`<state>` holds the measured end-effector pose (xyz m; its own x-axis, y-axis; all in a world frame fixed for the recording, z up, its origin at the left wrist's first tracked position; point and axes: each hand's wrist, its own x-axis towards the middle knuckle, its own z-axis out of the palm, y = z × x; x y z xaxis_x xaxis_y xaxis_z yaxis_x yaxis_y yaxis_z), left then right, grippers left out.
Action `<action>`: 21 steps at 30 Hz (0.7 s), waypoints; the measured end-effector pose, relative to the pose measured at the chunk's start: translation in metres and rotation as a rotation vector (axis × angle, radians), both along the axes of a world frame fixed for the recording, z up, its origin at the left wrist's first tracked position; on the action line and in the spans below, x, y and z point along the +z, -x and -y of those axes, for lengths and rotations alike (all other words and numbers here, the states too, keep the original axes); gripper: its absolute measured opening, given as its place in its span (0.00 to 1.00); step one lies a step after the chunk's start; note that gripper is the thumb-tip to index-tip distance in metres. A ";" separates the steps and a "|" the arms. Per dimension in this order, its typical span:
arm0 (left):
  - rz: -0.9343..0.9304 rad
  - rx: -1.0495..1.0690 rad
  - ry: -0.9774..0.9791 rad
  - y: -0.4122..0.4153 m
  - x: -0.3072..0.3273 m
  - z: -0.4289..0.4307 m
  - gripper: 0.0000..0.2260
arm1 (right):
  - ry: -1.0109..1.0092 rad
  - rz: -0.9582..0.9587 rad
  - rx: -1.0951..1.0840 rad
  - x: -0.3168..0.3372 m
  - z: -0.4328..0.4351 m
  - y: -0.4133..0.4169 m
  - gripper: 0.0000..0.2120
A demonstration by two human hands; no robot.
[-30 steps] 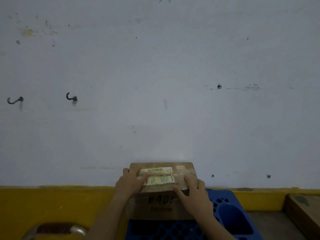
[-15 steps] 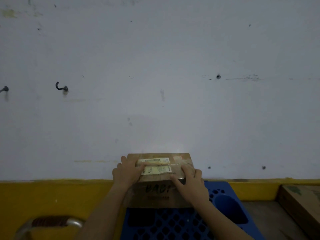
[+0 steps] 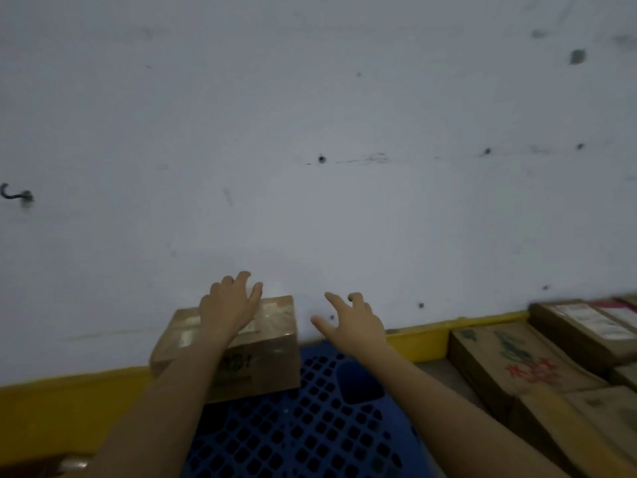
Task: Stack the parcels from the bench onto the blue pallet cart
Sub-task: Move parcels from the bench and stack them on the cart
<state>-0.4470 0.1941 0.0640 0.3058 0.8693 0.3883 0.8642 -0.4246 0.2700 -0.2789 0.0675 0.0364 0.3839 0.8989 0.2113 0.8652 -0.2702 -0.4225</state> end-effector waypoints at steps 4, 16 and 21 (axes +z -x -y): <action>0.013 -0.095 0.047 -0.068 0.007 0.045 0.23 | 0.000 0.015 -0.038 0.007 0.051 -0.060 0.31; -0.013 -0.301 0.238 -0.291 -0.068 0.187 0.23 | 0.094 -0.014 -0.195 -0.052 0.196 -0.270 0.31; -0.073 -0.341 0.323 -0.340 -0.104 0.238 0.21 | 0.127 -0.047 -0.257 -0.083 0.242 -0.313 0.31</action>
<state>-0.1072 -0.0440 -0.0403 0.6115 0.7871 0.0814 0.7115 -0.5919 0.3786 0.0337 -0.1747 -0.0464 0.6091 0.7891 0.0796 0.7417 -0.5313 -0.4094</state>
